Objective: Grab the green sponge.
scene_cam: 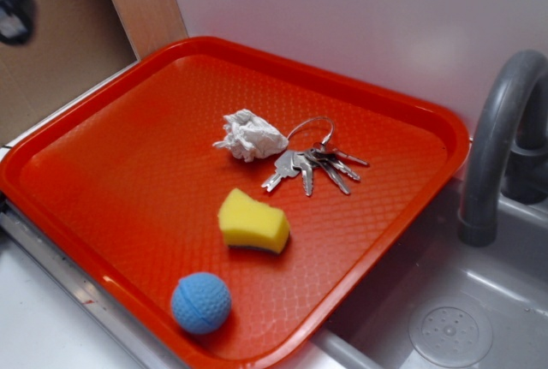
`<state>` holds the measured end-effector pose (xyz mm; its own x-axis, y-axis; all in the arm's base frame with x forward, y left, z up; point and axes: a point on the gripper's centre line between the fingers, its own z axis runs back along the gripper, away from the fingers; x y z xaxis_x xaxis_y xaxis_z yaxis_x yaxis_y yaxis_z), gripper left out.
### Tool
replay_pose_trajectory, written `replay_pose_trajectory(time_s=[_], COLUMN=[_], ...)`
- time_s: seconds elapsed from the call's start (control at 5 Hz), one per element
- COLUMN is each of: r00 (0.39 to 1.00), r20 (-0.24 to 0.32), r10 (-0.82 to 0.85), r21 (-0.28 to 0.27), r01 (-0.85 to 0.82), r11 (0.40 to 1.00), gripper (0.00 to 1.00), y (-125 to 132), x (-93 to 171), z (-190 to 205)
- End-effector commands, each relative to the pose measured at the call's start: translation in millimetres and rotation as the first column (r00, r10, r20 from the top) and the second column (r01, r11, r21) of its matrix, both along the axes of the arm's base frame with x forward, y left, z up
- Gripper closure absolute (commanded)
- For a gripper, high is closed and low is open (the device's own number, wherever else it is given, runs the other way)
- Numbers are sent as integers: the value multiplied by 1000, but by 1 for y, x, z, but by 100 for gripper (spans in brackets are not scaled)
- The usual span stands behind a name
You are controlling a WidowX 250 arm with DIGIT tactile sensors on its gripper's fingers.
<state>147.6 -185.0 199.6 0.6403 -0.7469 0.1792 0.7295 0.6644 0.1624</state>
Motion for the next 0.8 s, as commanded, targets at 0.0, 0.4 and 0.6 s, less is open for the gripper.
replay_pose_trajectory(time_s=[0.0,0.4,0.6], r00=[971,950,943], r20=[-48,-138,-143], r10=[-233,-280,-302], r21=[-153,-133,-75], r01=[223,262,294], r11=[963,956,953], gripper=[0,0,0], y=[-66,-107,-120], x=[-8,4,7], z=[-39,-88,-101])
